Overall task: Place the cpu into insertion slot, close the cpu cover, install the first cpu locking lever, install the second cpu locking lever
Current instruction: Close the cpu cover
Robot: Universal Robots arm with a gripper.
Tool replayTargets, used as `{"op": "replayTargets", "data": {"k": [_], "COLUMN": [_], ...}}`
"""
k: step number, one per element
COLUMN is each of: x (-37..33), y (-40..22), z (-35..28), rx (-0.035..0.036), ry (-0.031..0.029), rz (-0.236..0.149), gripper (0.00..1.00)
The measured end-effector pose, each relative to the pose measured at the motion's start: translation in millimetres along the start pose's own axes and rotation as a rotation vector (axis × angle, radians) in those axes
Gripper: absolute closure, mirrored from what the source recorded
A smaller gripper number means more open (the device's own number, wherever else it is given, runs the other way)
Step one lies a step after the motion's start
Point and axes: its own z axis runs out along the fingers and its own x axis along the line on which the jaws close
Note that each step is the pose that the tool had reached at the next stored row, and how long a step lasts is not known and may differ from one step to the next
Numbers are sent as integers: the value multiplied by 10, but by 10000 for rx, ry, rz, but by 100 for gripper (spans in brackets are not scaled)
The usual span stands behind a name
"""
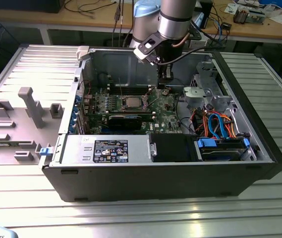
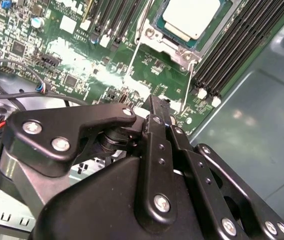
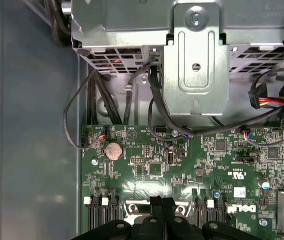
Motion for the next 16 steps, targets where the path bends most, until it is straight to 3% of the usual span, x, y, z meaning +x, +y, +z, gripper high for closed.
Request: {"op": "replayTargets", "data": {"k": [6,8,12,16], "x": [-2,-4,-7,-7], "y": [100,128,139,99], "z": [46,103,211,222], "rx": [0,0,0,0], "ry": [-2,-2,-1,0], "rz": [0,-1,0,0], "gripper": [89,89,89,89]}}
